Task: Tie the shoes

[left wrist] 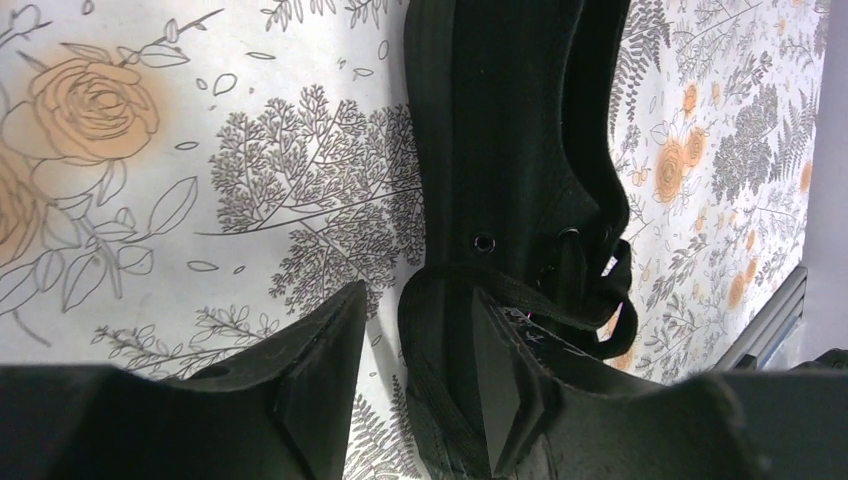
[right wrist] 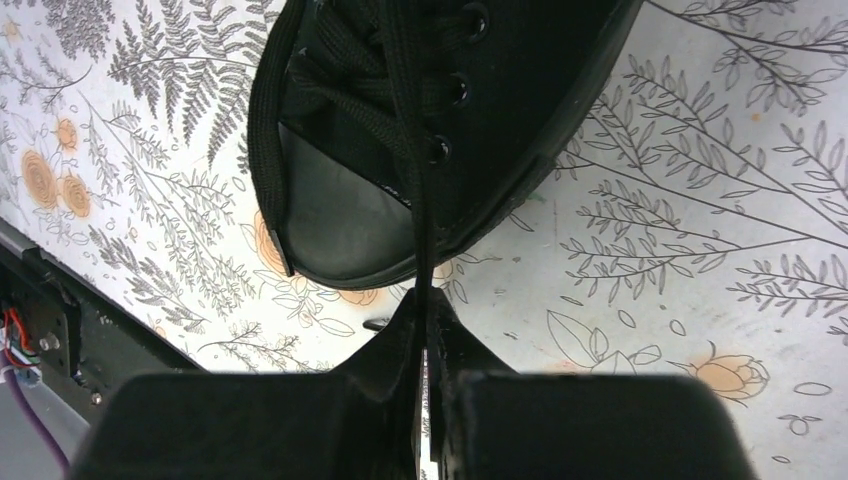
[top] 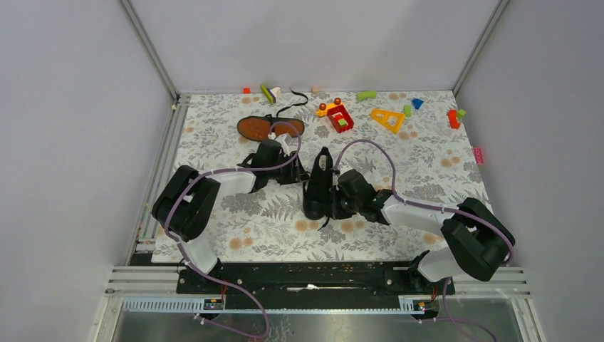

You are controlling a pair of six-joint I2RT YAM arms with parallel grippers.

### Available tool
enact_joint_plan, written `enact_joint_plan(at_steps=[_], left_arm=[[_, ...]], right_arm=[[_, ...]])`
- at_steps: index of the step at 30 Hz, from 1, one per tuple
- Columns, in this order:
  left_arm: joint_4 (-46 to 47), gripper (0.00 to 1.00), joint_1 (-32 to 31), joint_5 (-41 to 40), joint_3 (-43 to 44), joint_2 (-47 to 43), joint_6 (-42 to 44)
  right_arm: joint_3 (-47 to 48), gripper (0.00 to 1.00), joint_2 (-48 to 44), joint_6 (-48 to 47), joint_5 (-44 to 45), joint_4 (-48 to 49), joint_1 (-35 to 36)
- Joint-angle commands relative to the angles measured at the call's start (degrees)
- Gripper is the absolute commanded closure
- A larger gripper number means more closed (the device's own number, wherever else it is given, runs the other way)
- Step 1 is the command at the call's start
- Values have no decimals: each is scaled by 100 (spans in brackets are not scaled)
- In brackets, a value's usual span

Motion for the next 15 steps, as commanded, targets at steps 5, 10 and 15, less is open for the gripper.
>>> enact_joint_plan(at_steps=[5,10,15], left_arm=[[504,61,30,342,303,432,-229],[550,64,69,439,468,894,-363],[1099,99,69,789,271,1040,-670]], right_arm=[[258,100,-200,-36,364,-323,-142],[218,100,-571,1,479,-560,-487],[246,100,-901,-130,406,-805,-945]])
